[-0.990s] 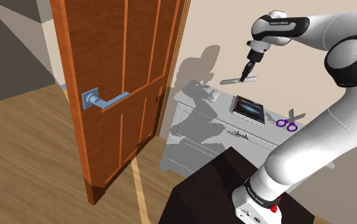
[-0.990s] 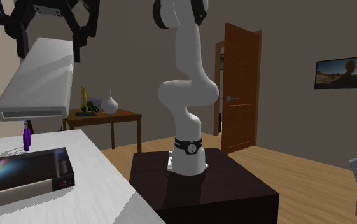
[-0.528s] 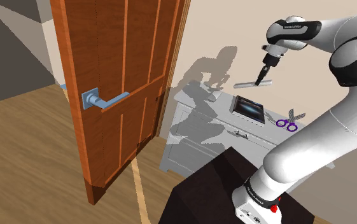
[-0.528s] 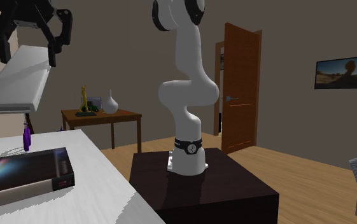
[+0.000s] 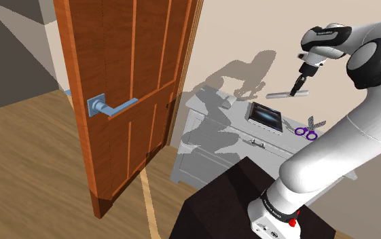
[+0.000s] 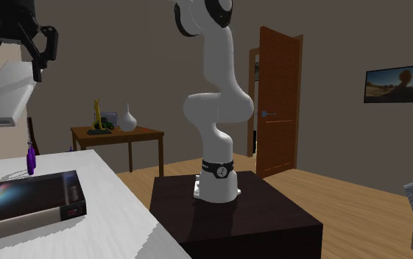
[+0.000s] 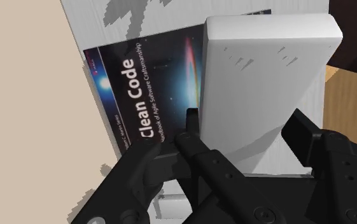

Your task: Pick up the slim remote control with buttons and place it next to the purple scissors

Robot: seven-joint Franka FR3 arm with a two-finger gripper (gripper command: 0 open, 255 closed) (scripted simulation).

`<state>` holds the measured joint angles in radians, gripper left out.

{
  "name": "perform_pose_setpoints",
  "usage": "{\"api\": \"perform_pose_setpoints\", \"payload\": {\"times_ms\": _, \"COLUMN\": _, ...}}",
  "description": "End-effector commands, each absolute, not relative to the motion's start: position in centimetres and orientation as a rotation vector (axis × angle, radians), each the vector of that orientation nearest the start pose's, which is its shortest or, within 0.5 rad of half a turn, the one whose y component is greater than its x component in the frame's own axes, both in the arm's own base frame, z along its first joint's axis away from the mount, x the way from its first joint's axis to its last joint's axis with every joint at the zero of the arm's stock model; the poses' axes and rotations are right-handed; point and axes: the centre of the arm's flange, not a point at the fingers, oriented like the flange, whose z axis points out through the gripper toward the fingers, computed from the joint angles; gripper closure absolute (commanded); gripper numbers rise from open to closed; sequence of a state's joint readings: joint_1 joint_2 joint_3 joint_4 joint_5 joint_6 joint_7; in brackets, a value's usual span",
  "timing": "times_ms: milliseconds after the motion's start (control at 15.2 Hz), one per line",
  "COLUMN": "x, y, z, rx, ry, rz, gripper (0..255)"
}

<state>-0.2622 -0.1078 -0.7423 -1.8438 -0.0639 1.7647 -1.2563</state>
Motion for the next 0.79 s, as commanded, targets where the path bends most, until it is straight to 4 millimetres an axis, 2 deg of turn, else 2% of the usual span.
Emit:
{"api": "perform_pose_setpoints", "payload": {"times_ms": 0, "x": 25.3, "y": -48.3, "z": 55.4, "rx": -3.11, "ry": -0.421, "rz": -0.015, "gripper": 255}}
{"api": "perform_pose_setpoints", "payload": {"times_ms": 726, "x": 15.0, "y": -58.6, "z": 55.4, "rx": -3.11, "ry": -0.421, "rz": -0.015, "gripper": 255}}
